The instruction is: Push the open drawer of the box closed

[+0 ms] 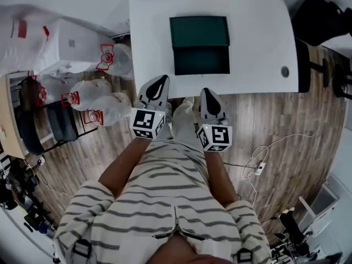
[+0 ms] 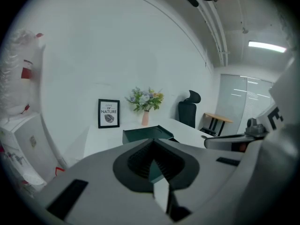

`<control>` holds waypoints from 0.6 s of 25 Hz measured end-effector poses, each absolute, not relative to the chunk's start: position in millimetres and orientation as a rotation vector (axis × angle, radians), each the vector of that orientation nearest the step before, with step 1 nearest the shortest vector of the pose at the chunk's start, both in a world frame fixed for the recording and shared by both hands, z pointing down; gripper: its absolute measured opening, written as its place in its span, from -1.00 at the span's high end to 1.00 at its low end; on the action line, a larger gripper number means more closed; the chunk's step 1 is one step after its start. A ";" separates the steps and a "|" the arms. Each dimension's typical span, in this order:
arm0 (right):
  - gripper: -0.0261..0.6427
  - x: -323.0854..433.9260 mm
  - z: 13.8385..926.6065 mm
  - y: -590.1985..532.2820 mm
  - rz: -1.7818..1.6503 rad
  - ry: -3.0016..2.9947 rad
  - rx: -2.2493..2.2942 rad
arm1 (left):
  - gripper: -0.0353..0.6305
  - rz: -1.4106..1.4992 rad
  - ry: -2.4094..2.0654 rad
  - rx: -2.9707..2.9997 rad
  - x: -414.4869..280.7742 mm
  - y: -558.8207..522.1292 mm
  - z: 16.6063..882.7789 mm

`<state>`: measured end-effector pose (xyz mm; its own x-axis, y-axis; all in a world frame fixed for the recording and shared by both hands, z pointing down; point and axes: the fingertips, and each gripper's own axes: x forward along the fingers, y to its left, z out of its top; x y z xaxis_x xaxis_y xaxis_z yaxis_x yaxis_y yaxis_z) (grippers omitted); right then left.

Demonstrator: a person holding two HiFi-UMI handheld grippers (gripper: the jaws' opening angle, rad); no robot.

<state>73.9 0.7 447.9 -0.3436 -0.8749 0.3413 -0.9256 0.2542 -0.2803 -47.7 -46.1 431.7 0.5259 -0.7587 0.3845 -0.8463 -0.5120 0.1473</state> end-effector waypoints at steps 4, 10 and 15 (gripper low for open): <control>0.89 77.3 463.2 -2.0 0.713 -2.392 1.688 | 0.89 0.421 -1.379 2.398 -44.7 -59.1 440.4; 0.89 76.4 480.0 -10.9 0.733 -2.361 1.653 | 0.89 0.445 -1.383 2.353 -47.1 -78.2 453.4; 0.89 69.7 492.0 -12.6 0.731 -2.326 1.653 | 0.89 0.478 -1.362 2.322 -51.3 -95.9 471.1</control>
<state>69.7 -12.6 492.0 -0.3570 -0.8296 0.4293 -0.9261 0.2541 -0.2790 -51.3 -95.9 471.1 0.4652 -0.7424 0.4822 -0.8809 -0.4418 0.1696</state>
